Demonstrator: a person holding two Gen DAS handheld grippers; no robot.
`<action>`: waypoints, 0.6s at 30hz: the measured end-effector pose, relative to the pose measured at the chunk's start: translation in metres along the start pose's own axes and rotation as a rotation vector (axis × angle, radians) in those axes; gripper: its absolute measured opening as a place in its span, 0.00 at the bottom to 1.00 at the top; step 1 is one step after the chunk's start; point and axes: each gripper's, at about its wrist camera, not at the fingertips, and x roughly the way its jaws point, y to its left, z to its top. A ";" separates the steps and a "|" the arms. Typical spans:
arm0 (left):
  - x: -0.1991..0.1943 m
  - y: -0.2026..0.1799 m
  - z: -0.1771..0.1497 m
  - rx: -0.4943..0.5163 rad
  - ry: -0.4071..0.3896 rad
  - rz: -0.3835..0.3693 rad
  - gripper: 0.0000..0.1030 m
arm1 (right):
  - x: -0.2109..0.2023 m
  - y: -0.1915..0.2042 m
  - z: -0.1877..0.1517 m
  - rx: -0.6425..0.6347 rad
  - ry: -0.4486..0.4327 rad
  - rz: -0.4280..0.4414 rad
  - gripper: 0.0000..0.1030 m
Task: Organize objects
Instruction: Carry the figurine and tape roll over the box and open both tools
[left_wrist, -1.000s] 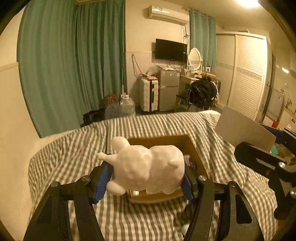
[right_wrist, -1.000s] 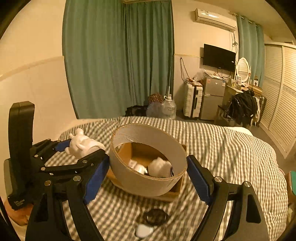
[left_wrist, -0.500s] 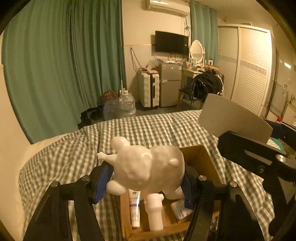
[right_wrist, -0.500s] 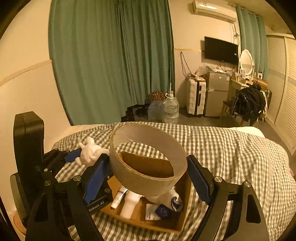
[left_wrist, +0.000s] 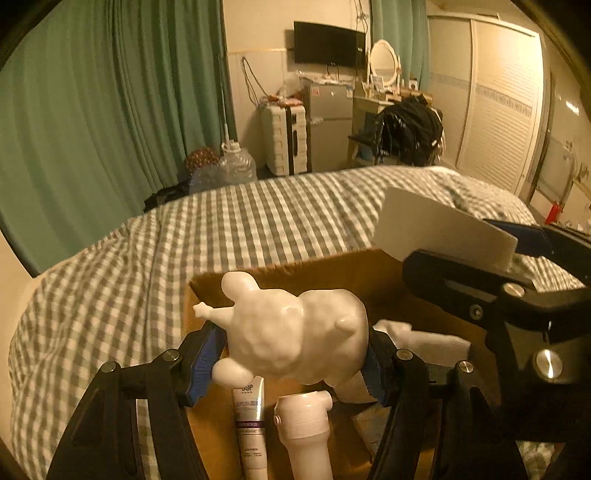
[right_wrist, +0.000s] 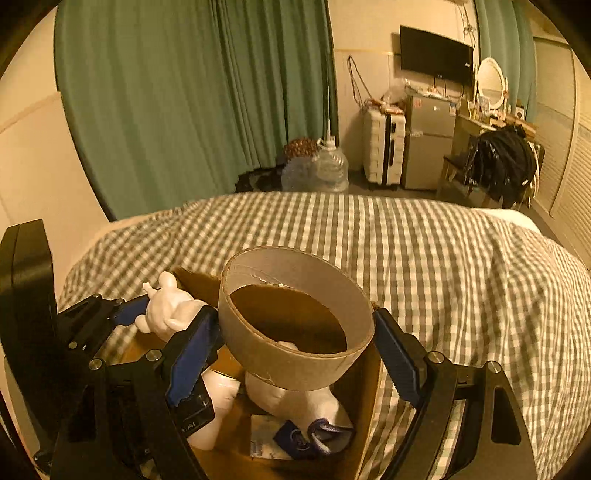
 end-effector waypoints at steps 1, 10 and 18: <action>0.004 0.000 -0.002 -0.001 0.009 -0.001 0.65 | 0.005 -0.001 -0.001 -0.001 0.008 0.002 0.81; 0.018 0.001 -0.006 -0.015 0.051 -0.035 0.65 | 0.028 -0.009 -0.004 0.008 0.058 0.001 0.82; 0.019 0.008 -0.006 -0.040 0.063 -0.041 0.72 | 0.025 -0.017 -0.005 0.050 0.030 0.011 0.83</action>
